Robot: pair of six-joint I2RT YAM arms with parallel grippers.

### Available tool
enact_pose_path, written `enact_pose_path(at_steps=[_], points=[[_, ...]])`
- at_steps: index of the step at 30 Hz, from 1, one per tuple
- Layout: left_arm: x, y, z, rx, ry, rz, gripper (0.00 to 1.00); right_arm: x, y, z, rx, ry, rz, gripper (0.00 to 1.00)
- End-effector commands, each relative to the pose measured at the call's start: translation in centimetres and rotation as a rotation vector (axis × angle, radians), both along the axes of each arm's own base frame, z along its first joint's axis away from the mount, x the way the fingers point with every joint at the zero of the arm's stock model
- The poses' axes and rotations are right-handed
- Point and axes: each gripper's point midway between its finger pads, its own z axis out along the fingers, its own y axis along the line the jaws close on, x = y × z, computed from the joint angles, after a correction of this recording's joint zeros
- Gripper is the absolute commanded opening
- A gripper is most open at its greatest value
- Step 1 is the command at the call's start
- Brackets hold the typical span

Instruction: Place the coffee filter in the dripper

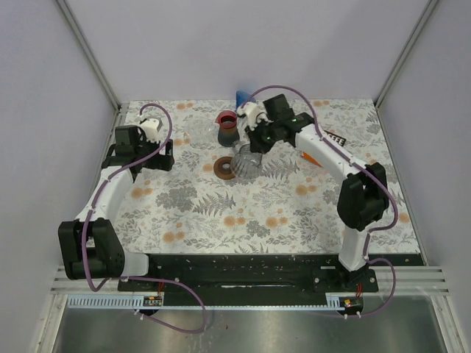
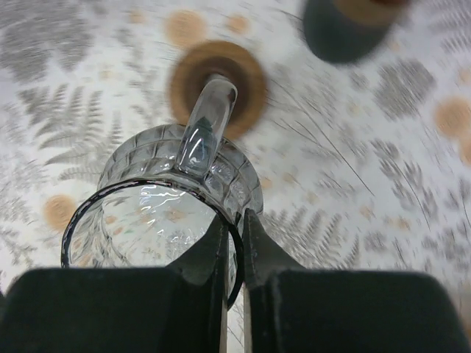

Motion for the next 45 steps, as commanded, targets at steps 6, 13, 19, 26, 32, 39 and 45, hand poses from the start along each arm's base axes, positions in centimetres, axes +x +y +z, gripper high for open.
enact_pose_path(at_steps=[6,13,19,26,32,39,45], points=[[-0.2,-0.1,2.7,0.0,-0.032,-0.022,0.97,-8.9,10.7,1.0,-0.032,-0.169,0.602,0.0],[-0.5,-0.2,2.1,-0.004,-0.016,-0.026,0.97,-12.2,13.9,-3.0,-0.101,-0.186,0.807,0.0],[-0.4,-0.2,1.8,-0.011,-0.006,-0.024,0.97,-12.9,16.5,-4.9,-0.122,-0.22,0.899,0.0],[-0.4,0.1,1.3,-0.007,0.006,-0.019,0.97,-12.1,18.1,-6.3,-0.136,-0.247,0.946,0.0],[-0.2,0.3,1.4,-0.001,-0.001,-0.011,0.97,-11.5,18.5,-6.9,-0.166,-0.279,0.944,0.26],[-0.1,0.4,1.4,0.0,0.0,-0.01,0.97,-11.6,19.4,-1.1,-0.057,-0.338,0.829,0.57],[-0.1,0.4,1.5,0.002,-0.004,-0.009,0.97,-11.6,19.4,8.9,0.211,-0.425,0.593,0.65]])
